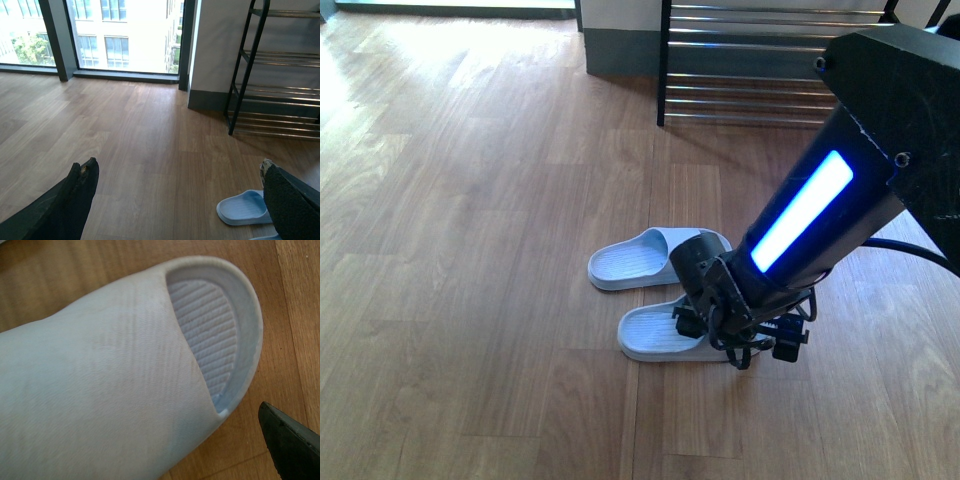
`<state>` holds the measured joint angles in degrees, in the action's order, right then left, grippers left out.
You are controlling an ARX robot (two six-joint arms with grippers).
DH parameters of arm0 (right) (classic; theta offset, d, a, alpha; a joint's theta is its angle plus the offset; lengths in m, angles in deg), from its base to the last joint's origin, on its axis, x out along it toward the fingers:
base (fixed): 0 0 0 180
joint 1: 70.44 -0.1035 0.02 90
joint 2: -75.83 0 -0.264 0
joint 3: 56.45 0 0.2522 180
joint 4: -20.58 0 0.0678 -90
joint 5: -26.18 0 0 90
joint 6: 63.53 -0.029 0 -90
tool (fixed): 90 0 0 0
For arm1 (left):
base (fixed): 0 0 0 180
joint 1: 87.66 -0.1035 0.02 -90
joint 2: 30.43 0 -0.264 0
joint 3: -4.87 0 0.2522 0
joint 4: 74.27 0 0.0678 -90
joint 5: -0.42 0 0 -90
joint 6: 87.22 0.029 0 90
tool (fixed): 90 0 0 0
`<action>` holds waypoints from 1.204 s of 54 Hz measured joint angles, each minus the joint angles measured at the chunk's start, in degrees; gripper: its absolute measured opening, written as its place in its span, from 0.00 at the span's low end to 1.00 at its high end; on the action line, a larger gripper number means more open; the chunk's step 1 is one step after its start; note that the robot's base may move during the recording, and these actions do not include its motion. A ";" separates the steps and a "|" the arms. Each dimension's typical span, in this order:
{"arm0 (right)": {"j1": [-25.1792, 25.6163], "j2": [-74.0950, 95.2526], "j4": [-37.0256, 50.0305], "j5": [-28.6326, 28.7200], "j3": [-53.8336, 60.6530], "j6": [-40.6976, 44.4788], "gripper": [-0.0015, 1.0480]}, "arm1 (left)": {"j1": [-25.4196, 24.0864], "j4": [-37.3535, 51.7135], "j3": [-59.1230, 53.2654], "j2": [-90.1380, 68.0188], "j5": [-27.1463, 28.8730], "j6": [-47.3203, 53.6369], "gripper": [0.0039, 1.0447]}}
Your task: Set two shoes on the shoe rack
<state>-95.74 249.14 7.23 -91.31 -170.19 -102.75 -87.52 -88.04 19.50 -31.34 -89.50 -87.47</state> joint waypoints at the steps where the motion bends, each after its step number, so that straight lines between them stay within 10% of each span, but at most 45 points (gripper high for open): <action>1: 0.28 0.04 -0.15 0.33 -0.11 -0.26 0.91 | 0.00 0.00 0.00 0.00 0.00 0.00 0.91; 12: 3.32 0.13 0.22 2.71 -0.90 -2.36 0.91 | 0.00 0.00 -0.02 0.00 -0.02 0.00 0.91; 48: 3.76 -12.74 25.33 -0.15 20.04 13.92 0.03 | 0.00 0.00 -0.02 0.00 -0.02 0.00 0.91; 65: 2.62 -23.82 46.36 1.77 37.99 28.85 0.02 | 0.00 0.00 -0.02 0.00 -0.02 0.00 0.91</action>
<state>-93.12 225.32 53.59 -89.54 -132.21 -73.90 -87.52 -88.04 19.48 -31.34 -89.52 -87.47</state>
